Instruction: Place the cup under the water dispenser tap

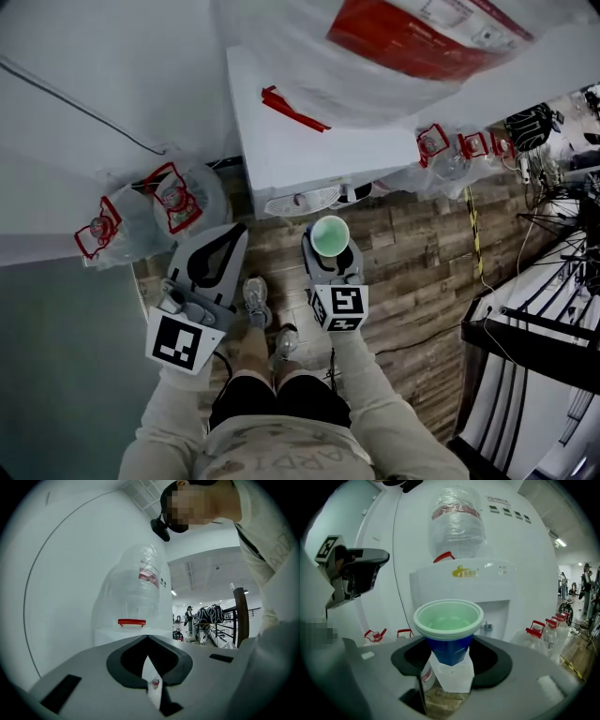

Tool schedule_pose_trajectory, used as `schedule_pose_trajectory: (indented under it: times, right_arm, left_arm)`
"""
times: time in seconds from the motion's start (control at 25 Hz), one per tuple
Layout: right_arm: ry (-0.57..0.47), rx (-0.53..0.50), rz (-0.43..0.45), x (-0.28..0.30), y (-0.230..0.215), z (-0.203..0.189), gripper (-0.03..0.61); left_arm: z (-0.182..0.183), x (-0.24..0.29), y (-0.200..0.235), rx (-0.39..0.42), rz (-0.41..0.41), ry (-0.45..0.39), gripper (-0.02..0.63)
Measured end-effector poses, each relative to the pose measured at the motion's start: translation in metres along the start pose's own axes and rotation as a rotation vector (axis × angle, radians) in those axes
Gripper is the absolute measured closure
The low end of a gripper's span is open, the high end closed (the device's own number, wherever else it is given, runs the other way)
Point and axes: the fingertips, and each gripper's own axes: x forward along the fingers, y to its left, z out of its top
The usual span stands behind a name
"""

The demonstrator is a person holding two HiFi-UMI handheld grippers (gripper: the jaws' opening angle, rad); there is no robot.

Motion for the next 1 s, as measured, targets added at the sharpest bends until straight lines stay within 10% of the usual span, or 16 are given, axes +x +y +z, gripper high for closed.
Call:
schedule_pose_trajectory:
  times: [1.0]
  right_arm:
    - [0.110,-0.079,0.060,0.103,-0.006,-0.142,0.318]
  left_arm:
    - [-0.109,-0.012,-0.009,-0.001,0.022,0.044,0.609]
